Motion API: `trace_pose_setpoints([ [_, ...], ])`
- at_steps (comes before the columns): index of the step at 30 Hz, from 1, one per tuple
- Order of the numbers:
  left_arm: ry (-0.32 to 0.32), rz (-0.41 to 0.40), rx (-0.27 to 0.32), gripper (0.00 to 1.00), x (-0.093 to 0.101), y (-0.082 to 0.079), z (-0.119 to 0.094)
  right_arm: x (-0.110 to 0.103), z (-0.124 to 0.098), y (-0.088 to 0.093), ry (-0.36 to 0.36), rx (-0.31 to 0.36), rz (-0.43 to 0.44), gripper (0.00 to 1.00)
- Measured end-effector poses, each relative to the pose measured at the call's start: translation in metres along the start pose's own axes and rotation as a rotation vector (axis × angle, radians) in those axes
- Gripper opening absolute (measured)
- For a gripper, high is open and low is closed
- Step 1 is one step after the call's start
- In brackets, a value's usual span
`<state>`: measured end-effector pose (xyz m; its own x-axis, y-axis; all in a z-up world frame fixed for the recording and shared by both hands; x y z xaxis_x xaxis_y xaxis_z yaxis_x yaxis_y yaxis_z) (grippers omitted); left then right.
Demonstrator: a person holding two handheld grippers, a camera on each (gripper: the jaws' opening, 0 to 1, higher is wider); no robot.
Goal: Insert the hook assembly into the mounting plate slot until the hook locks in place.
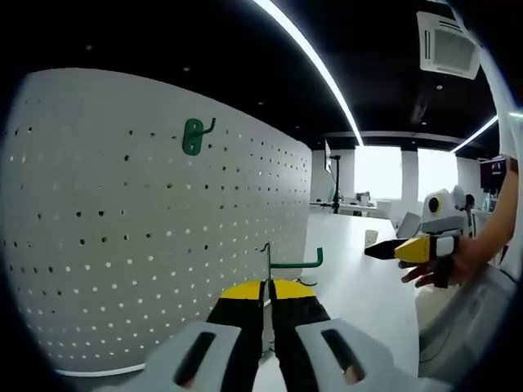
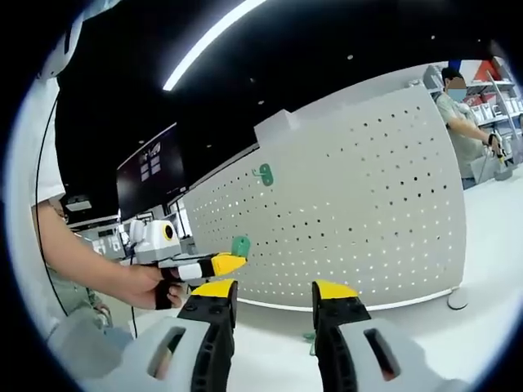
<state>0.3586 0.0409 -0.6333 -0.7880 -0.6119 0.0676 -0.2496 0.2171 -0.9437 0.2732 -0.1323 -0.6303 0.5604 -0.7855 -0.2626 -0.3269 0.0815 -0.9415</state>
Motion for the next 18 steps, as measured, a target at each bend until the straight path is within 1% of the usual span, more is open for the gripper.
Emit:
trace_pose_setpoints([
  [4, 0.004, 0.022, 0.002, 0.02, 0.009, -0.006, 0.000, -0.002, 0.003, -0.003, -0.009, 0.006, 0.000, 0.33],
  [7, 0.003, 0.035, 0.000, 0.02, 0.013, -0.007, 0.001, -0.004, 0.006, -0.009, -0.013, 0.021, -0.004, 0.29],
  [12, 0.008, 0.030, 0.024, 0.02, 0.020, -0.015, 0.001, -0.008, 0.014, -0.016, -0.029, 0.032, -0.005, 0.29],
  [14, 0.005, 0.050, 0.017, 0.02, 0.024, -0.015, 0.003, -0.010, 0.017, -0.018, -0.036, 0.035, -0.004, 0.29],
  [18, 0.013, 0.047, 0.023, 0.02, 0.030, -0.017, 0.005, -0.015, 0.024, -0.023, -0.054, 0.041, -0.010, 0.28],
])
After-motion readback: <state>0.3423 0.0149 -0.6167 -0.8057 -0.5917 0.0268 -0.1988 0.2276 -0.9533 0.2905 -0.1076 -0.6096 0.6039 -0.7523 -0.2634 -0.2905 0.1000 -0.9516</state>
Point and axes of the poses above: the point that each gripper's makers call its tool centre point, and the gripper's own axes: z roughly forward along the fingers, x roughly to its right, y roughly out of its underside, the point moved 5 cm from there along -z, roughly backward along the fingers, and after that the axes turned 15 degrees about -x, right-handed, at the moved point
